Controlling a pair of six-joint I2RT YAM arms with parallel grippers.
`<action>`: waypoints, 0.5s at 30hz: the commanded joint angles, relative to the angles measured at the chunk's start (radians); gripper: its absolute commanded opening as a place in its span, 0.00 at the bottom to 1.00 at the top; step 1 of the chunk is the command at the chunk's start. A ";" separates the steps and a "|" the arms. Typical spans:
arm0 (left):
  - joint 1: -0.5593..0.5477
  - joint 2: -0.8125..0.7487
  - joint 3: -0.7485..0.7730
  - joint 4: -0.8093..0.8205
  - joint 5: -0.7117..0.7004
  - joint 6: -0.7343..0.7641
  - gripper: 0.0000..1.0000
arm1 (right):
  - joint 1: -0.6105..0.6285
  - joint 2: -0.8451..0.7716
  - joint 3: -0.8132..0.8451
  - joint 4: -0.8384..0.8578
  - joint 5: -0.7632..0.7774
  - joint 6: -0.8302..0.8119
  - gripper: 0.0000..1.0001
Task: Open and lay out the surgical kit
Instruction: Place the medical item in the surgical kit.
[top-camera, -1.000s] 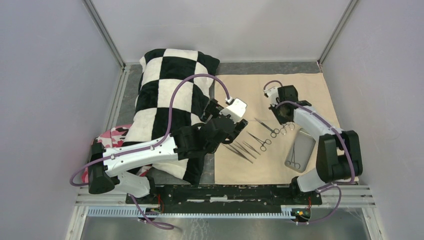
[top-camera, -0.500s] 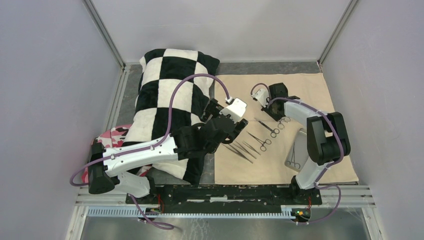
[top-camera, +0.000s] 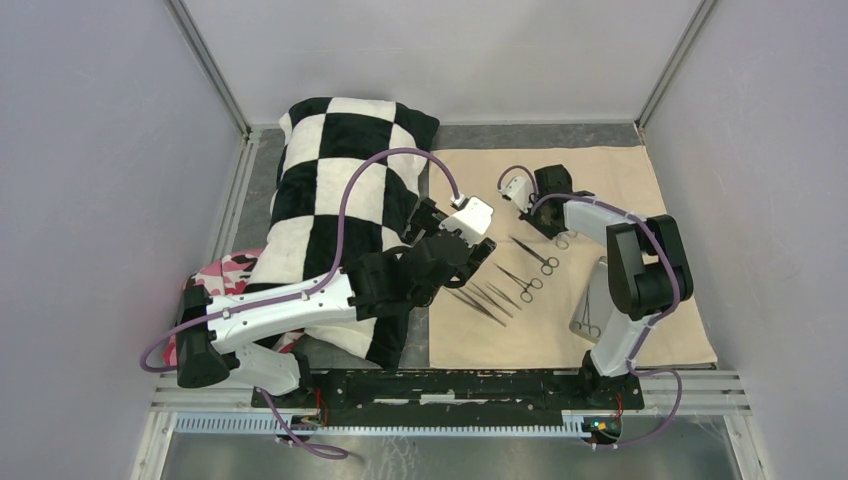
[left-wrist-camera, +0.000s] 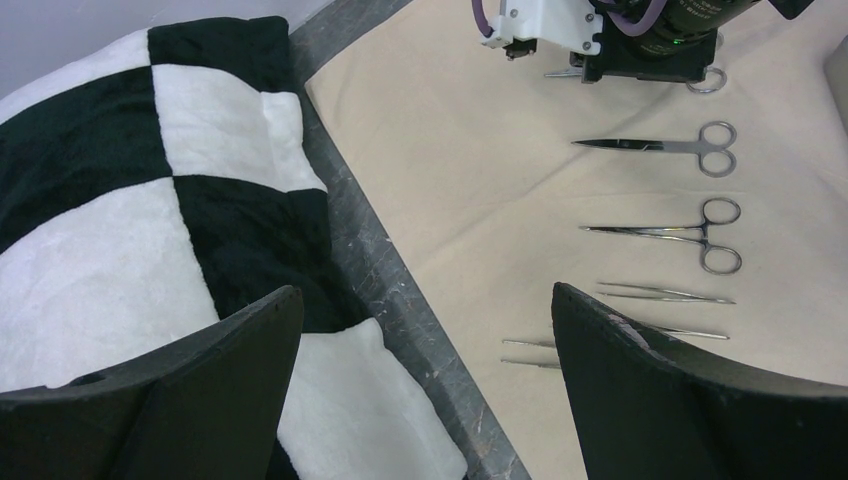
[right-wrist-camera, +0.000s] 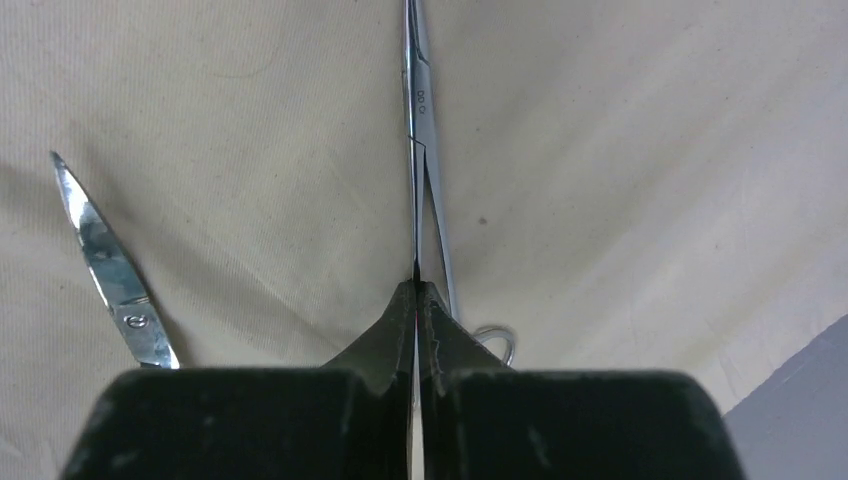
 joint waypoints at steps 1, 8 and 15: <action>0.004 -0.026 -0.003 0.044 -0.012 0.034 1.00 | 0.006 0.030 0.002 0.050 0.003 -0.006 0.03; 0.008 -0.023 -0.004 0.043 -0.011 0.034 1.00 | 0.004 0.007 0.006 0.053 0.005 0.043 0.13; 0.005 -0.024 -0.001 0.040 -0.006 0.034 1.00 | 0.005 -0.108 0.026 -0.001 -0.016 0.166 0.25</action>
